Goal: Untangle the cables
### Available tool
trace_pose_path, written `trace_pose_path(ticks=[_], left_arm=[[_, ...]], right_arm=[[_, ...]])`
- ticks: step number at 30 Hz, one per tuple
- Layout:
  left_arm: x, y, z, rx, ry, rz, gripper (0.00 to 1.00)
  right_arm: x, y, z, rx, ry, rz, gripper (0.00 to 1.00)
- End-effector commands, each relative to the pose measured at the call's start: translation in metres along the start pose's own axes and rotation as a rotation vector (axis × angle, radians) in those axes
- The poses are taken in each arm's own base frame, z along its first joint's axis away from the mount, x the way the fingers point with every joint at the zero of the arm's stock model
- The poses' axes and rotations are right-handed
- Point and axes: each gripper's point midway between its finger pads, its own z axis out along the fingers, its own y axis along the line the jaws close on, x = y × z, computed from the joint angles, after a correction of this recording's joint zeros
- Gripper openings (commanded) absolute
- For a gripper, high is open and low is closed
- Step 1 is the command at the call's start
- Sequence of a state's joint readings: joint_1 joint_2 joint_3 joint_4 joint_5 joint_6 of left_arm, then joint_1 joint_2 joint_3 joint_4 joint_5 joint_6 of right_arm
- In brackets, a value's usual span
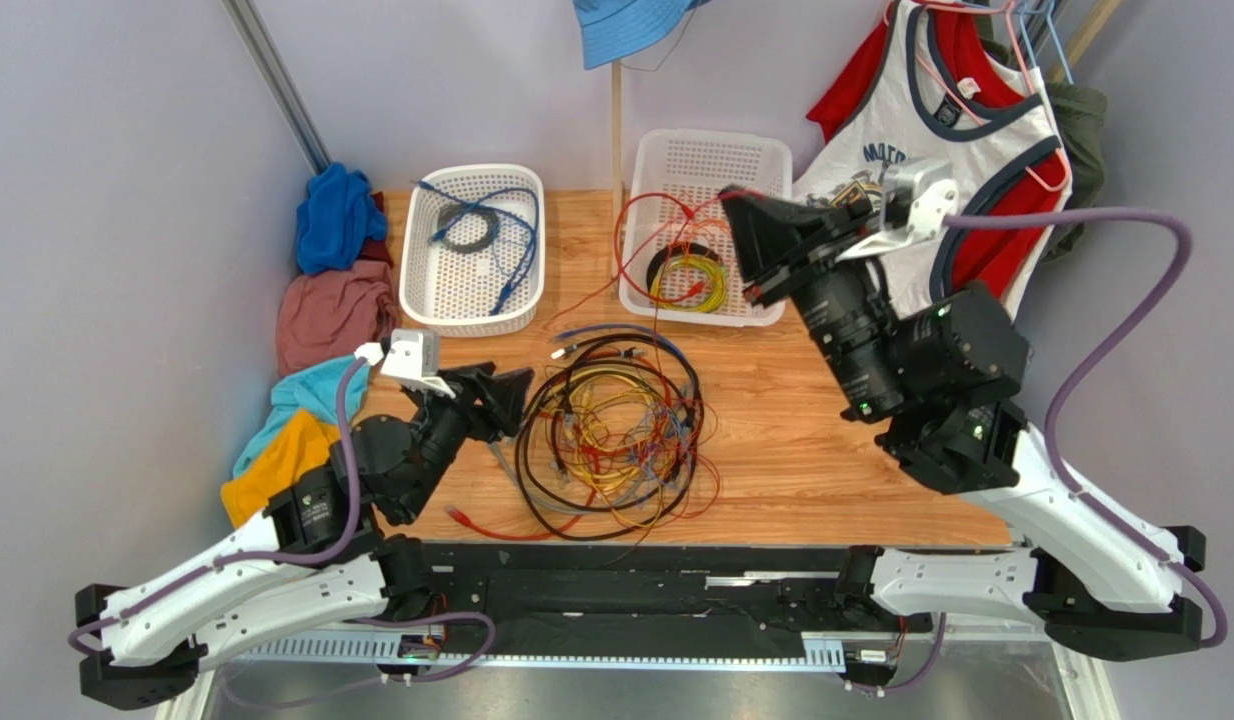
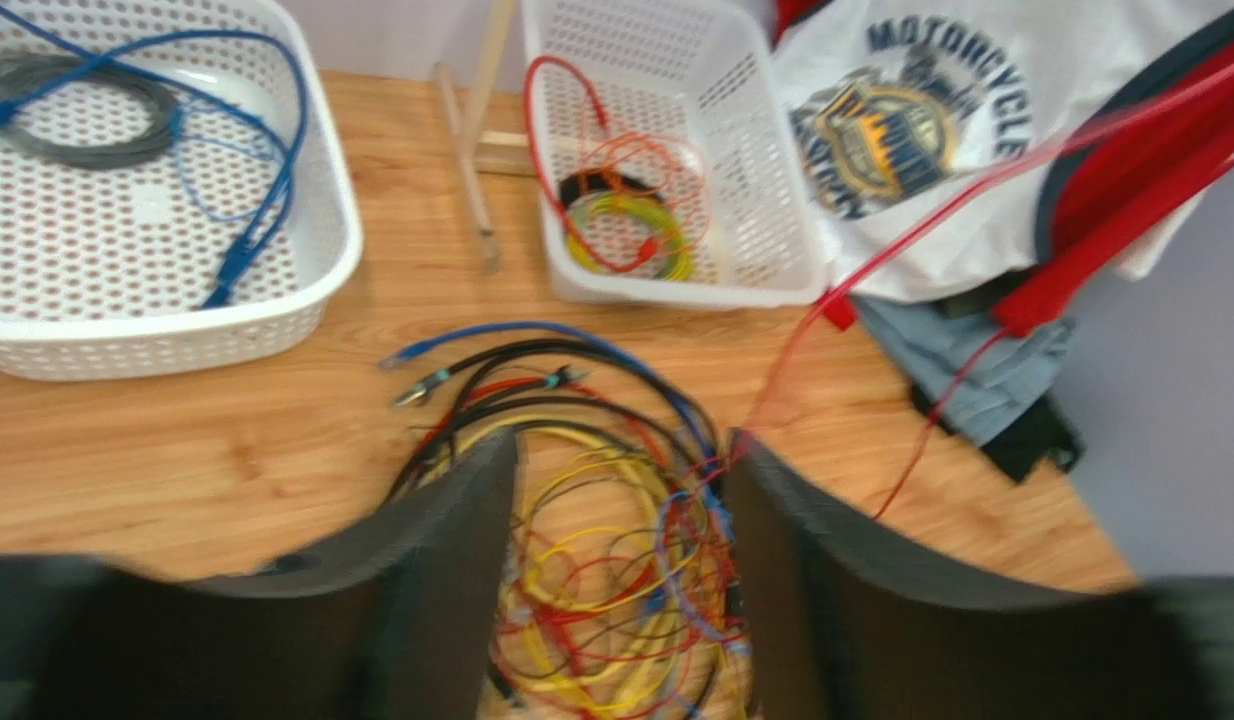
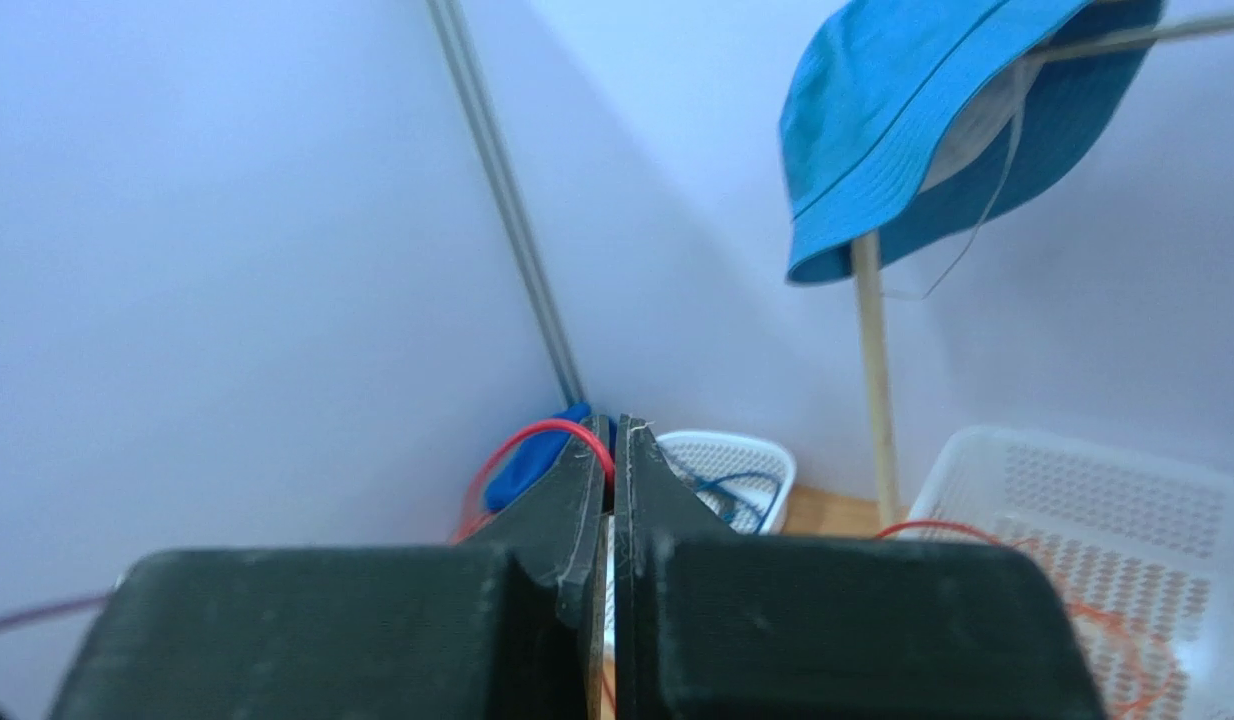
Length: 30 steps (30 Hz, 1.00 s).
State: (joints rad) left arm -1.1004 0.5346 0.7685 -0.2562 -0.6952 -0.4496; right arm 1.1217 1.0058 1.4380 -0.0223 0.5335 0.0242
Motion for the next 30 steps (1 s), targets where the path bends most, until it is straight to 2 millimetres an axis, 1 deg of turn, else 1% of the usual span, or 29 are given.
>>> trace_pose_path(ticks=[1,2,3,4,6,7,8,9,10,11,12,13,14,15,16,17,18,19,20,21,22,23,24,25,26,27,28,29,30], left_arm=[[0.012,0.016,-0.001,-0.077,0.0,-0.102,0.82],[0.016,0.018,-0.001,-0.09,0.01,-0.103,0.93],[0.024,0.022,0.0,-0.113,0.03,-0.11,0.98],[0.027,0.026,0.0,-0.137,0.034,-0.108,0.98],[0.04,0.029,0.003,-0.16,0.06,-0.101,0.98],[0.046,0.029,0.004,-0.16,0.072,-0.096,0.98],[0.054,0.031,0.005,-0.166,0.088,-0.09,0.98],[0.058,0.03,0.007,-0.17,0.094,-0.098,0.98],[0.061,0.029,0.008,-0.164,0.098,-0.102,0.98],[0.068,0.03,0.009,-0.164,0.106,-0.095,0.98],[0.07,0.028,0.011,-0.159,0.106,-0.105,0.98],[0.072,0.028,0.011,-0.158,0.106,-0.109,0.98],[0.077,0.03,0.011,-0.16,0.113,-0.106,0.97],[0.077,0.028,0.013,-0.152,0.105,-0.115,0.98],[0.078,0.026,0.013,-0.139,0.102,-0.119,0.97],[0.084,0.026,0.014,-0.127,0.108,-0.112,0.98],[0.076,0.019,0.016,-0.085,0.072,-0.122,0.98],[0.076,0.012,0.017,-0.045,0.067,-0.129,0.98],[0.084,0.013,0.018,-0.037,0.068,-0.123,0.98],[0.078,0.008,0.019,-0.012,0.041,-0.149,0.98],[0.081,0.006,0.019,0.0,0.045,-0.152,0.97],[0.085,0.006,0.019,0.002,0.055,-0.149,0.97],[0.089,0.006,0.02,-0.001,0.069,-0.153,0.97],[0.094,0.006,0.02,-0.005,0.085,-0.151,0.96],[0.099,0.008,0.02,-0.016,0.101,-0.151,0.96],[0.111,0.014,0.018,-0.045,0.141,-0.15,0.96],[0.117,0.018,0.017,-0.064,0.162,-0.152,0.95],[0.128,0.025,0.014,-0.09,0.201,-0.136,0.95],[0.136,0.025,0.012,-0.1,0.226,-0.166,0.95]], right_arm=[[-0.037,-0.009,0.014,0.068,-0.024,-0.146,0.0],[-0.039,-0.009,0.016,0.071,-0.021,-0.162,0.0],[-0.033,-0.008,0.023,0.08,-0.008,-0.185,0.0],[-0.052,-0.01,0.024,0.091,-0.044,-0.178,0.0],[-0.059,-0.008,0.033,0.095,-0.049,-0.203,0.0],[-0.079,-0.008,0.032,0.098,-0.088,-0.188,0.0],[-0.087,-0.006,0.035,0.098,-0.102,-0.197,0.0],[-0.085,-0.005,0.043,0.104,-0.1,-0.211,0.0],[-0.105,-0.005,0.042,0.111,-0.138,-0.202,0.0],[-0.109,-0.005,0.046,0.118,-0.147,-0.22,0.0],[-0.106,-0.003,0.055,0.125,-0.145,-0.236,0.0],[-0.113,-0.002,0.058,0.124,-0.162,-0.24,0.0],[-0.136,-0.002,0.056,0.127,-0.212,-0.224,0.0],[-0.139,0.001,0.063,0.12,-0.227,-0.227,0.0],[-0.146,0.003,0.064,0.113,-0.246,-0.219,0.0],[-0.159,0.006,0.061,0.102,-0.275,-0.201,0.0],[-0.162,0.01,0.061,0.082,-0.29,-0.18,0.0],[-0.163,0.01,0.061,0.081,-0.294,-0.172,0.0],[-0.165,0.01,0.06,0.078,-0.299,-0.167,0.0],[-0.162,0.01,0.062,0.081,-0.294,-0.174,0.0],[-0.158,0.008,0.064,0.093,-0.286,-0.195,0.0],[-0.154,0.006,0.066,0.104,-0.278,-0.206,0.0],[-0.141,-0.001,0.072,0.127,-0.251,-0.231,0.0],[-0.135,-0.005,0.075,0.138,-0.238,-0.241,0.0],[-0.128,-0.011,0.079,0.155,-0.226,-0.237,0.0],[-0.123,-0.025,0.082,0.187,-0.217,-0.248,0.0],[-0.107,-0.032,0.089,0.199,-0.185,-0.257,0.0],[-0.097,-0.039,0.093,0.21,-0.161,-0.229,0.0],[-0.09,-0.057,0.1,0.245,-0.147,-0.242,0.0]])
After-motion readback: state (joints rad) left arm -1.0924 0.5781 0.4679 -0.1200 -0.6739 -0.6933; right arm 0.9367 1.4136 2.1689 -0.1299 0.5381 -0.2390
